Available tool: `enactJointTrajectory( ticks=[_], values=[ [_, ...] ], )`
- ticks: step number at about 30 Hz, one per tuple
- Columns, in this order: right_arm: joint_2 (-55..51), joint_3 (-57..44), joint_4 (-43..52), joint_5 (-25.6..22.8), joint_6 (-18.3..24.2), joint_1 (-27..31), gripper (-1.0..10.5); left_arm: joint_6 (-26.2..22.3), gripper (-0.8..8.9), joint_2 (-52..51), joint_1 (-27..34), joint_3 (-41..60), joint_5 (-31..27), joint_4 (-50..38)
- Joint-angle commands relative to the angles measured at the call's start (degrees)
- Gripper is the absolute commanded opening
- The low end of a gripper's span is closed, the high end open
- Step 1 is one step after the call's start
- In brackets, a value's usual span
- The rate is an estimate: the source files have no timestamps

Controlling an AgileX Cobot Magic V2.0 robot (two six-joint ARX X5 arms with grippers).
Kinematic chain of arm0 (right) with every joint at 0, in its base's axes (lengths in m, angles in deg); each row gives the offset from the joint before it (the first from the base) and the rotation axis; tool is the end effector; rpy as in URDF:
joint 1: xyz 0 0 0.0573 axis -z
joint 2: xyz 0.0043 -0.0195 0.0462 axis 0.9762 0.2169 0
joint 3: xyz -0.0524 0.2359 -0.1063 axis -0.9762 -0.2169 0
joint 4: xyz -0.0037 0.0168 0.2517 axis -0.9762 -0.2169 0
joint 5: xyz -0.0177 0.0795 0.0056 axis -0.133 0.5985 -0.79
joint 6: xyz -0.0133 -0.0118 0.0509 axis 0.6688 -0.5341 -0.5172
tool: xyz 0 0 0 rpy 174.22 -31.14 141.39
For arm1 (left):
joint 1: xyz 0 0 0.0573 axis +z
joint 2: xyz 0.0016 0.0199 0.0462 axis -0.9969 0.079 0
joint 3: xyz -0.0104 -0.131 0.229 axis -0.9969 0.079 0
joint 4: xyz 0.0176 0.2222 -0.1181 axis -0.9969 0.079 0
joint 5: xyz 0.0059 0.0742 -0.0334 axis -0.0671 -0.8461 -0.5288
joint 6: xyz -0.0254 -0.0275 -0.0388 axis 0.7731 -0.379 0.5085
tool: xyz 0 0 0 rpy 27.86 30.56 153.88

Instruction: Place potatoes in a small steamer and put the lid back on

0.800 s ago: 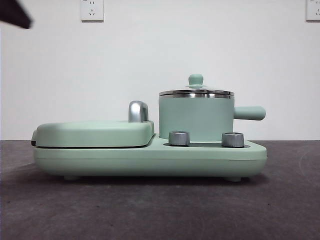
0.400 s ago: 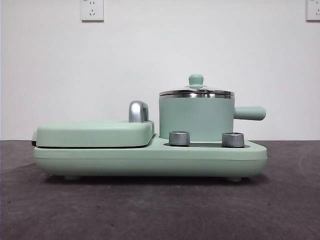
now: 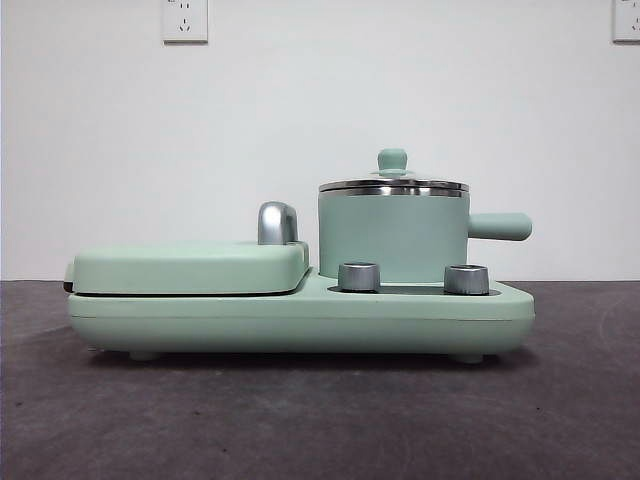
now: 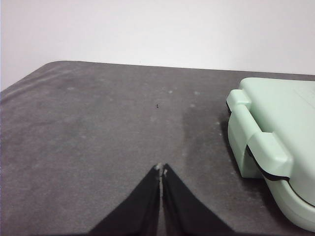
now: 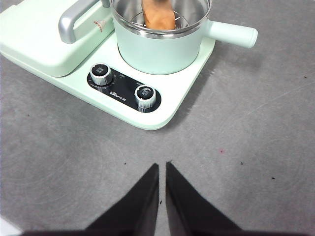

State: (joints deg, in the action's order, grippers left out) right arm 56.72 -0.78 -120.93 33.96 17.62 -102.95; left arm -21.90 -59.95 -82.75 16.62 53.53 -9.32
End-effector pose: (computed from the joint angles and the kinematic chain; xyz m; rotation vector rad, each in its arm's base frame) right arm 0.0715 0.0348 0.3398 -0.1455 0.6213 0.4588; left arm 0.0952 0.0043 0.1624 -0.0435 0.0938 0.0435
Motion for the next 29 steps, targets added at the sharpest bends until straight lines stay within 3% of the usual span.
enactJointTrajectory(
  ticks=[1,9,13,17,23,29],
  values=[
    [0.2,0.3,0.6,0.0,-0.1,-0.3,0.2,-0.4,0.06,0.0,0.0,1.1,0.1,-0.7],
    [0.2,0.3,0.6,-0.1,-0.1,-0.3,0.2,-0.4,0.06,0.0,0.0,1.1,0.1,-0.7],
    [0.0,0.4,4.0,-4.4,1.1,-0.3,0.2,-0.4,0.06,0.0,0.0,1.1,0.0,-0.7],
    [-2.5,-1.6,8.9,-5.5,1.9,1.4,0.2,-0.4,0.06,0.0,0.0,1.1,0.1,-0.7],
    [-16.2,-24.9,34.5,-6.1,4.4,10.7,0.2,-0.4,0.06,0.0,0.0,1.1,0.0,-0.7],
    [-28.6,-46.2,50.2,-5.4,0.2,17.8,0.2,-0.4,0.06,0.0,0.0,1.1,0.1,-0.7]
  ],
)
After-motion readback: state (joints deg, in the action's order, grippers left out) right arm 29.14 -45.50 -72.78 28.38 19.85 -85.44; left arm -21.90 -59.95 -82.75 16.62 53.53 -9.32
